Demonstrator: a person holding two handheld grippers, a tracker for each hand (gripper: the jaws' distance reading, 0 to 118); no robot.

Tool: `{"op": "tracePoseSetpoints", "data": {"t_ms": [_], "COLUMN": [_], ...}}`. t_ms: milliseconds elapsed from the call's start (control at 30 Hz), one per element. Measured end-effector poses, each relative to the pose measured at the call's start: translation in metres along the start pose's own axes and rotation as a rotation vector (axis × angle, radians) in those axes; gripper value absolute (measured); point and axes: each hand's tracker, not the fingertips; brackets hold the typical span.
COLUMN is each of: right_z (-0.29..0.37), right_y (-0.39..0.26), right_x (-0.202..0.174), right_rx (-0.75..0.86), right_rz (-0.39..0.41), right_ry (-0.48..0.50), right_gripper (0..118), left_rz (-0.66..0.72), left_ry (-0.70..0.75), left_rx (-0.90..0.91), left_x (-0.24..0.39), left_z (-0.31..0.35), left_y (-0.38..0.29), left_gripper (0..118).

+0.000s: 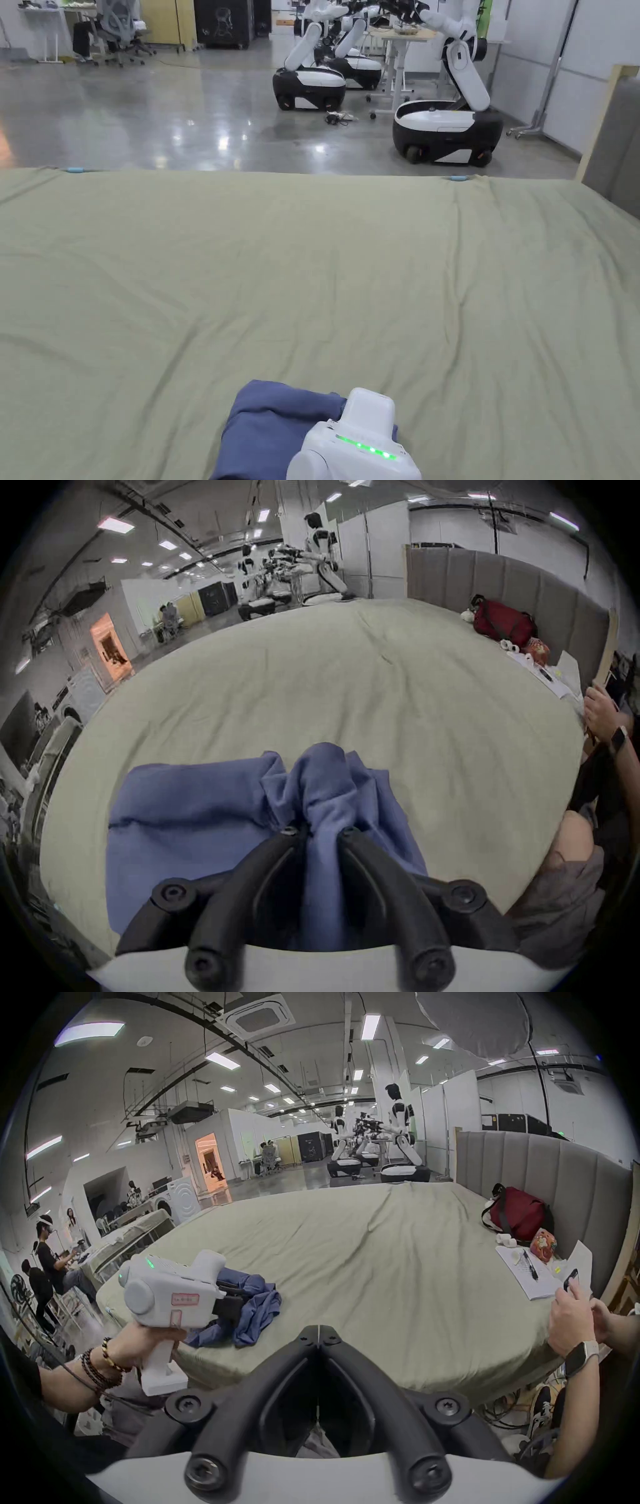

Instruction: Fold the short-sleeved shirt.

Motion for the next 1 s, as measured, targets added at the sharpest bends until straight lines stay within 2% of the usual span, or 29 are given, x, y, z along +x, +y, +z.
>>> {"op": "tracePoseSetpoints", "data": {"t_ms": [67,100,133,267,300,333,367,400,467,500,533,600,667,800,1000], "right_z": [0.000,0.000,0.000,0.001,0.001,0.001,0.001,0.001,0.000,-0.001,-0.001,-0.002,-0.002,-0.001,0.005], "right_y": [-0.001,-0.001,-0.001,-0.001,-0.001,0.000,0.000,0.000,0.000,0.000,-0.001,-0.001,0.000,0.001,0.002], "right_x": [-0.001,-0.001,-0.002,-0.002,-0.002,-0.002,-0.002,-0.002,-0.004,-0.004,-0.005,-0.007,-0.008,-0.008,-0.005], "right_rx": [0.000,0.001,0.000,-0.003,-0.002,0.000,0.001,0.004,0.009,0.010,0.009,0.004,0.001,0.000,0.005], "right_rz": [-0.001,-0.001,-0.001,0.005,0.009,0.012,0.012,0.011,0.008,0.007,0.007,0.011,0.018,0.017,0.015], "right_ry": [0.002,0.005,0.009,0.009,0.006,0.006,0.006,0.009,0.016,0.020,0.022,0.026,0.028,0.021,0.009], "right_gripper": [2,2,2,2,2,2,2,2,2,2,2,2,2,2,2], "left_rz": [0.046,0.099,0.129,0.137,0.152,0.173,0.199,0.240,0.307,0.278,0.278,0.378,0.381,0.304,0.345], "left_ry": [-0.110,-0.177,-0.240,-0.333,-0.400,-0.441,-0.448,-0.439,-0.372,-0.343,-0.367,-0.508,-0.602,-0.622,-0.628], "left_rx": [0.008,0.025,0.051,0.260,0.294,0.287,0.283,0.284,0.260,0.247,0.194,0.141,0.100,0.033,0.010], "left_x": [-0.011,-0.020,-0.028,-0.063,-0.076,-0.087,-0.095,-0.104,-0.114,-0.119,-0.122,-0.120,-0.112,-0.077,-0.066], "left_z": [0.015,0.027,0.039,0.092,0.100,0.103,0.104,0.102,0.088,0.080,0.070,0.046,0.025,-0.013,-0.024], "left_y": [0.004,0.006,0.007,0.010,0.011,0.012,0.012,0.011,0.007,0.010,0.009,0.004,0.000,-0.009,-0.010], "left_gripper": [70,90,95,95,93,73,30,0,0,0,0,0,0,0,0]}}
